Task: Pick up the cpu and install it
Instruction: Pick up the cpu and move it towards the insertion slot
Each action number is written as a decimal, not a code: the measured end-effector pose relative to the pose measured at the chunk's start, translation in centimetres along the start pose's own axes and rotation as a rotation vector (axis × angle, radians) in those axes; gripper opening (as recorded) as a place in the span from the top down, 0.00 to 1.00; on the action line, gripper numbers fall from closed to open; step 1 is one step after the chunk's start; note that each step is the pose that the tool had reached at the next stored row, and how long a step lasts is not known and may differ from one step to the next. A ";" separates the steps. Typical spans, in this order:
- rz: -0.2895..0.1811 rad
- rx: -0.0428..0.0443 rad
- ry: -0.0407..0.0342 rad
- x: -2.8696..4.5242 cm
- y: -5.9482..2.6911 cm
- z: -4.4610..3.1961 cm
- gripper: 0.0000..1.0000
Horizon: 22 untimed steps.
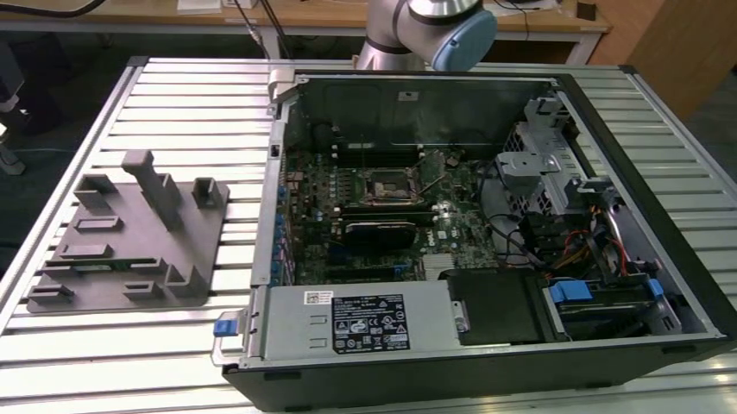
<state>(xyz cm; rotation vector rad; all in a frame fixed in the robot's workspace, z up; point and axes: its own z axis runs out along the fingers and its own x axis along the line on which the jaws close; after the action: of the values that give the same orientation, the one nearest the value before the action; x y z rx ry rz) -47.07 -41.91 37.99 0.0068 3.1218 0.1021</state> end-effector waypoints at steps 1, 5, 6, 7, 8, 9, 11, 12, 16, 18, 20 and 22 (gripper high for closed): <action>0.000 0.0000 -0.0001 -0.07 0.00 0.00 0.45; 0.000 0.0000 0.0000 -0.37 0.00 0.01 0.45; 0.000 0.0000 -0.0001 -0.45 0.00 0.01 0.45; 0.000 0.0000 -0.0001 -0.53 0.00 0.01 0.45; 0.000 0.0000 0.0000 -0.60 0.00 0.01 0.45; 0.000 -0.0001 -0.0001 -0.66 0.00 0.02 0.45; 0.000 0.0000 -0.0001 -0.78 0.00 0.02 0.45; 0.000 0.0000 0.0000 -0.84 0.00 0.01 0.45; 0.000 0.0000 -0.0001 -1.12 0.00 0.03 0.45; 0.000 0.0000 -0.0001 -1.33 0.01 0.03 0.45; 0.000 0.0000 0.0000 -1.47 0.01 0.03 0.45; 0.000 0.0000 0.0000 -1.72 0.01 0.03 0.45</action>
<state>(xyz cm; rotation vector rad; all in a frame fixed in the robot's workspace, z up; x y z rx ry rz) -45.35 -41.91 37.99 0.0069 3.1217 0.1021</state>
